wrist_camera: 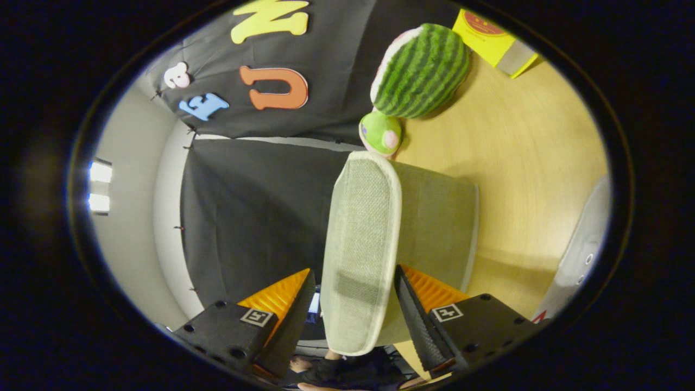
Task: Open the storage box then place both shoes into the box .Put the left shoe in first, then the right shoe, with the right side of both shoes facing outward in a uniform manner.
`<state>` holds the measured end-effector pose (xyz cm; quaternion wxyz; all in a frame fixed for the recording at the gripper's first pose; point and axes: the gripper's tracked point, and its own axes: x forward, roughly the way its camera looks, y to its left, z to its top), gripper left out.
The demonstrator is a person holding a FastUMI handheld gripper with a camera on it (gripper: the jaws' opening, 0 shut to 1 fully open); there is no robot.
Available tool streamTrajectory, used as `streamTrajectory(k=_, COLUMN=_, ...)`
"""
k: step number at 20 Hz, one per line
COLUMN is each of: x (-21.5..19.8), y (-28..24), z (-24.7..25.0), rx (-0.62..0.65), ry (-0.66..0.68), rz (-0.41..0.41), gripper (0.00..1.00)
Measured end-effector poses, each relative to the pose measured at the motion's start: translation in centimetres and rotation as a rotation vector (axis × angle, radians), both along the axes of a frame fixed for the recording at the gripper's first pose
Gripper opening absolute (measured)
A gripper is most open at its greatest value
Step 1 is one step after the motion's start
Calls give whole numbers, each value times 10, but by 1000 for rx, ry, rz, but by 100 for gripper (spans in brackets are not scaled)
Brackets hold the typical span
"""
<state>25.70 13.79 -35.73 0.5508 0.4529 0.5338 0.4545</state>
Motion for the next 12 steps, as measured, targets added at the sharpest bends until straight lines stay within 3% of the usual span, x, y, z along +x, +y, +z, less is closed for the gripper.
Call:
streamTrajectory(k=5, x=0, y=-3, z=-5, rx=-9, ry=-25, rz=-29, gripper=54)
streamTrajectory(k=8, x=7, y=-9, z=8, rx=-4, ry=-67, rz=-75, gripper=20)
streamTrajectory(k=12, x=4, y=-10, z=23, rx=-50, ry=-108, rz=-102, gripper=7)
